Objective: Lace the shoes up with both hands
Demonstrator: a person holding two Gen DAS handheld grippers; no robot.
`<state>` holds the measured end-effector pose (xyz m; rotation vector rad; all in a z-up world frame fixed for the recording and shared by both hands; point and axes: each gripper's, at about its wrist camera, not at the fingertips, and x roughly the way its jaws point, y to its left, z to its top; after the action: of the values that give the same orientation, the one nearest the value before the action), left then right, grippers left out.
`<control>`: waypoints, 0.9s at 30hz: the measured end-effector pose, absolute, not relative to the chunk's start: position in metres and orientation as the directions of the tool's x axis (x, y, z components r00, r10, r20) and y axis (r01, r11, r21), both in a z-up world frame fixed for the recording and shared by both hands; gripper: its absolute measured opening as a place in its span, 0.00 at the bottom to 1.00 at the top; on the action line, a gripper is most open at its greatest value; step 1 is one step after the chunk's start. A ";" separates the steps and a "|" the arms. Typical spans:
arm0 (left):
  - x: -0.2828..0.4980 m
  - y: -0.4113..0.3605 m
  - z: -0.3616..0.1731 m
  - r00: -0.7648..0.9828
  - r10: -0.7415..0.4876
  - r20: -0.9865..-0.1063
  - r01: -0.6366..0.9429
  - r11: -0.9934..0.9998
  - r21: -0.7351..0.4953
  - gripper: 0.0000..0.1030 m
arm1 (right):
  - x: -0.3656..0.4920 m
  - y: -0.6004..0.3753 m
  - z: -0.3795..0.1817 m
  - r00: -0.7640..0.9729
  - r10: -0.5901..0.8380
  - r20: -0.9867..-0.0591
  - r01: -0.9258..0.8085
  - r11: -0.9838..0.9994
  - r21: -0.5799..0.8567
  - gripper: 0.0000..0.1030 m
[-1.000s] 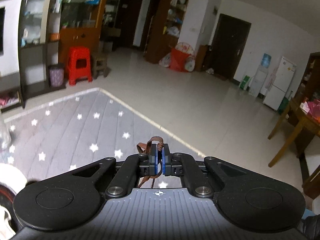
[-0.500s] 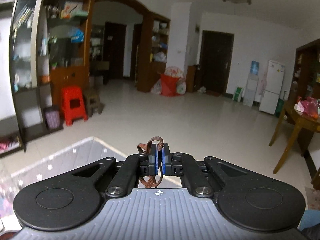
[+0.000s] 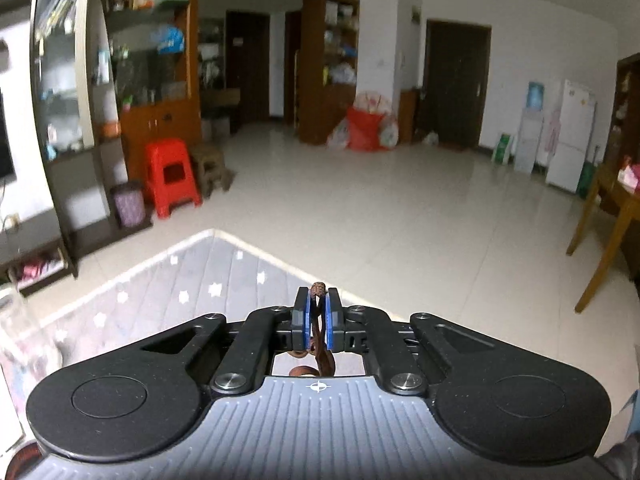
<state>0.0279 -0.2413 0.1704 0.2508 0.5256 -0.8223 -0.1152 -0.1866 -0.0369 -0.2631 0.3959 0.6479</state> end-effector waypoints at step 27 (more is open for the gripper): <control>0.002 -0.152 0.090 0.728 -0.407 -0.552 0.549 0.828 0.112 0.68 | -0.116 -0.210 -0.029 0.758 0.476 -0.446 -0.558 0.827 -0.067 1.00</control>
<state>0.0015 -0.1516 0.0902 0.2779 0.5386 -0.5344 -0.1162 -0.2101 -0.0288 -0.2016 0.4299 0.5672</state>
